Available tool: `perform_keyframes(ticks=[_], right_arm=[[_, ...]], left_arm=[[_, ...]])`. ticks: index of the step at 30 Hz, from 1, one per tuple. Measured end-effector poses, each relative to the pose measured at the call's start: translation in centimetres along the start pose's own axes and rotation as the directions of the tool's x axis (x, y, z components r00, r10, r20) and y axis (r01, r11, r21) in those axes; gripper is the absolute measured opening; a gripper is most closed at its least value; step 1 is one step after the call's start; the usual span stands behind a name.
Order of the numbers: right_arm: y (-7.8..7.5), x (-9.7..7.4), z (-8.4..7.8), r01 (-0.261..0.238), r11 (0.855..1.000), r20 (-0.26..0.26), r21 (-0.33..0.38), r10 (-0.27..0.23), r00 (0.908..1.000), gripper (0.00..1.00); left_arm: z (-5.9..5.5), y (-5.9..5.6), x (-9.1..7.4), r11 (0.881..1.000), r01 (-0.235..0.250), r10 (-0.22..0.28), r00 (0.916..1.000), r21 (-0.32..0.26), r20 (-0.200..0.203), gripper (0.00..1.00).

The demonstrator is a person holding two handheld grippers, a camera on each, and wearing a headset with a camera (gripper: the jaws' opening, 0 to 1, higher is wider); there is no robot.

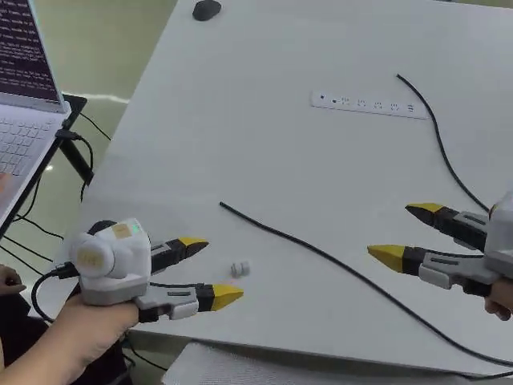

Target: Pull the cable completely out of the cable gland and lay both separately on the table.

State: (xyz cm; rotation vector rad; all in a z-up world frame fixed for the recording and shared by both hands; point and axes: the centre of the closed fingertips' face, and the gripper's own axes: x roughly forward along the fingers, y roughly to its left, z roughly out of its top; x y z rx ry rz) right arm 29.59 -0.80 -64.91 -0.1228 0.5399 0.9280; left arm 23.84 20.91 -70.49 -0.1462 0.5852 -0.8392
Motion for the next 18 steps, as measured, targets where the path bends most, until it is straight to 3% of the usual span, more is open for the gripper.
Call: perform_keyframes(ticks=[5,9,14,18], right_arm=[[0.5,-1.8,-3.8,-0.006,1.0,-0.037,0.021,0.007,0.9993,0.79],[0.6,-2.8,-6.5,-0.016,0.996,-0.077,0.083,0.022,0.9968,0.87],[1.0,-3.1,-7.3,-0.027,0.991,-0.086,0.134,0.039,0.9956,0.95],[1.2,-2.8,-7.5,-0.034,0.992,-0.109,0.118,0.047,0.993,0.98]], left_arm=[[-0.3,0.0,-0.3,1.0,-0.027,0.026,0.9996,-0.01,-0.009,0.76],[-1.0,0.1,-0.7,0.999,-0.051,0.05,0.9981,-0.018,-0.035,0.79],[-2.0,0.3,-1.3,0.998,-0.066,0.065,0.9948,-0.012,-0.079,0.88],[-1.7,0.7,-1.8,0.997,-0.079,0.078,0.9943,-0.011,-0.073,0.9]])
